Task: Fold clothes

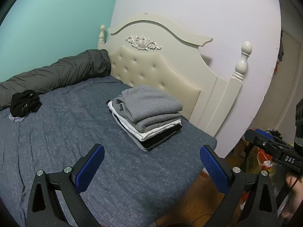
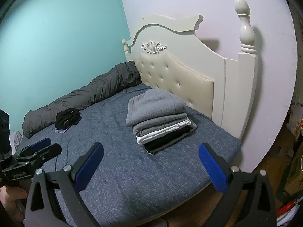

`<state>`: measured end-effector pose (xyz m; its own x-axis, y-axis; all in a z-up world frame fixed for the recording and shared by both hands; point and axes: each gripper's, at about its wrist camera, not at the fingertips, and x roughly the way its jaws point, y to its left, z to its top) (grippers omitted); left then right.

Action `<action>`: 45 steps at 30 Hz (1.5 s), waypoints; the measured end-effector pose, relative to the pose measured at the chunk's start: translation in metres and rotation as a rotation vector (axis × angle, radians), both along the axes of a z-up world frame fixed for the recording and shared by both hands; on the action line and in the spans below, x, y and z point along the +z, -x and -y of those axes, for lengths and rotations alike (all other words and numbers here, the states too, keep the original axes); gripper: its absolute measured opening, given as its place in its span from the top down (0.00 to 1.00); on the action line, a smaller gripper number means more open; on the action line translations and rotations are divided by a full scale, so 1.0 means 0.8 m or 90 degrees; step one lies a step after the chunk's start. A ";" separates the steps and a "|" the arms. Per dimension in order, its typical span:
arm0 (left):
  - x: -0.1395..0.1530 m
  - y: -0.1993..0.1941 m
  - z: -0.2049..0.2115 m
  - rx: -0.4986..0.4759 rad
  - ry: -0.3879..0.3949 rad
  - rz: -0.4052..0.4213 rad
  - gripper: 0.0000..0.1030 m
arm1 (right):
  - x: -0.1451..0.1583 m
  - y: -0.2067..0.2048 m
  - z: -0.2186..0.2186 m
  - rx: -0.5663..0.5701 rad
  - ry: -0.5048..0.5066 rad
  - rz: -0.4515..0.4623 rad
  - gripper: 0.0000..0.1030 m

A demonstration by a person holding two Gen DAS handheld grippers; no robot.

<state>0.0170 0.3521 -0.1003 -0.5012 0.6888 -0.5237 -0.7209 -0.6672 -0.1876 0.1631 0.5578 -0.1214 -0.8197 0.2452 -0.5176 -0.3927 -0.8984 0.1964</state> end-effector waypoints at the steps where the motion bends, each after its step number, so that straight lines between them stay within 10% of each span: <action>1: 0.000 -0.002 0.002 0.004 0.002 -0.004 0.00 | 0.000 -0.001 0.001 0.000 0.000 0.000 0.02; 45: -0.005 -0.020 0.008 0.000 0.015 -0.017 0.01 | -0.009 -0.008 0.012 -0.005 0.002 -0.004 0.01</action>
